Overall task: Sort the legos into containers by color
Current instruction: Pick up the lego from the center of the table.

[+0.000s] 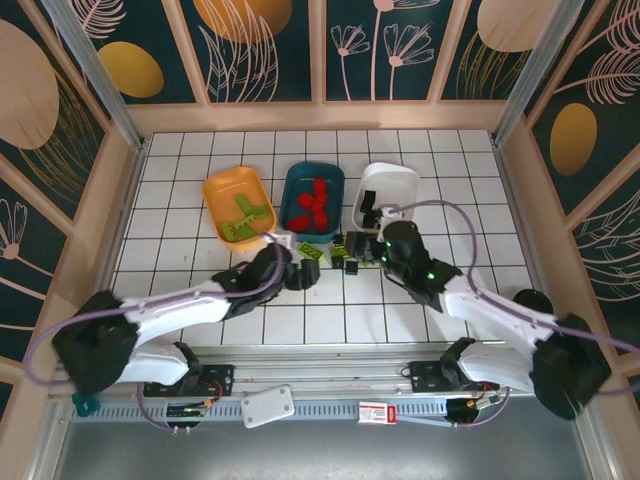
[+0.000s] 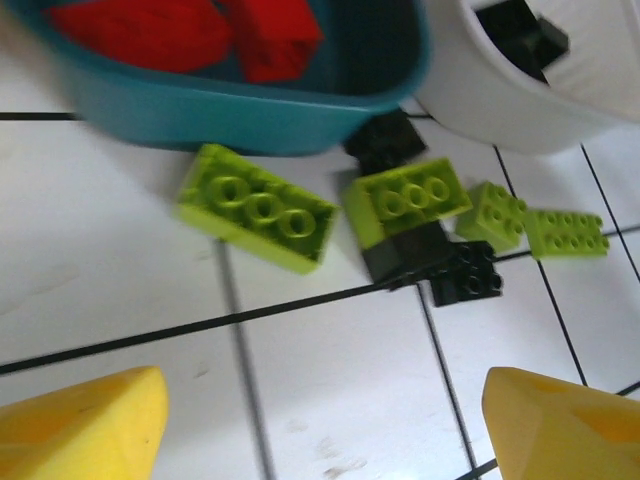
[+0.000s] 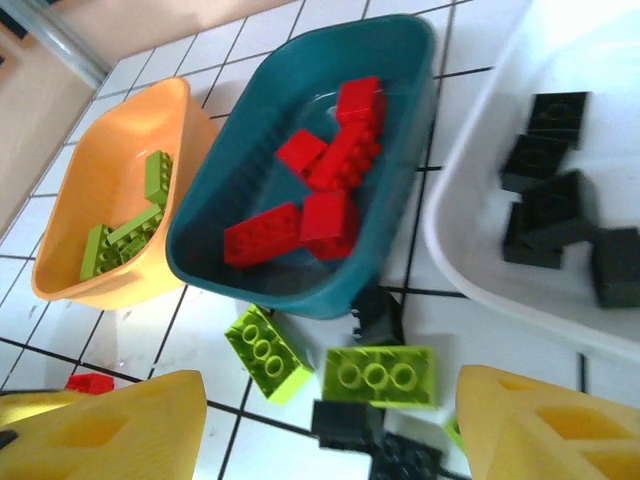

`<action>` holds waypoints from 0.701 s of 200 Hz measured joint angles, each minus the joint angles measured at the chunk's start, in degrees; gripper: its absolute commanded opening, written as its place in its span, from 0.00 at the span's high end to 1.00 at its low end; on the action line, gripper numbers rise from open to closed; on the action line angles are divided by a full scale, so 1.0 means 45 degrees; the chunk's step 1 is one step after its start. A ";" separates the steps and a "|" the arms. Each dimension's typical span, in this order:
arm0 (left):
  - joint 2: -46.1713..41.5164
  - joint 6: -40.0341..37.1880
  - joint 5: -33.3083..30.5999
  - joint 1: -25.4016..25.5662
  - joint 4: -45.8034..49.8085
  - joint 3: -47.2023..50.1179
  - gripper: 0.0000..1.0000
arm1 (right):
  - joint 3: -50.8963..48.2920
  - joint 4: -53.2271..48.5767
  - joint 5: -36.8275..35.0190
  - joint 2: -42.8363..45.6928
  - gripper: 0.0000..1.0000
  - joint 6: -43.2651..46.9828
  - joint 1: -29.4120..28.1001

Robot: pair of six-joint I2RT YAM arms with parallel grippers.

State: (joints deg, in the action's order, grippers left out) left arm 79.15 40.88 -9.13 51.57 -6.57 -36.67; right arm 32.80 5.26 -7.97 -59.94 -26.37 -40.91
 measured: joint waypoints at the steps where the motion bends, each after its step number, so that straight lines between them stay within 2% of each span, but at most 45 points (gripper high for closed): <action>1: 0.0165 -0.0039 0.0019 0.0053 -0.0019 -0.0126 0.19 | -0.0029 -0.0024 -0.0015 0.0063 0.33 -0.0010 0.0000; 16: 0.1802 -0.0389 0.0087 0.0491 -0.0199 -0.1365 0.21 | -0.0466 -0.0544 -0.0340 0.1409 0.32 -0.0243 0.0058; 37: 0.3463 -0.0695 0.0180 0.0806 -0.0471 -0.2705 0.30 | -0.0821 -0.1059 -0.0665 0.2817 0.32 -0.0525 0.0146; 63: 0.4852 -0.0860 0.0034 0.0816 -0.0471 -0.3842 0.30 | -0.1141 -0.1603 -0.0840 0.3623 0.32 -0.0806 0.0165; 103: 0.5527 -0.0899 -0.0612 0.0792 0.0219 -0.4639 0.28 | -0.1433 -0.2142 -0.0894 0.4056 0.32 -0.0996 0.0165; 124: 0.5863 -0.0933 -0.0894 0.0777 0.0515 -0.5008 0.37 | -0.1438 -0.2186 -0.0894 0.4099 0.32 -0.1001 0.0165; 140: 0.6227 -0.1015 -0.1073 0.0753 0.0602 -0.5207 0.39 | -0.1438 -0.2191 -0.0889 0.4138 0.32 -0.1001 0.0165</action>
State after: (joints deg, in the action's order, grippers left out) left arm 107.18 36.32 -13.96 54.96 -3.86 -60.10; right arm 26.33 -4.60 -11.97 -41.32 -30.87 -40.16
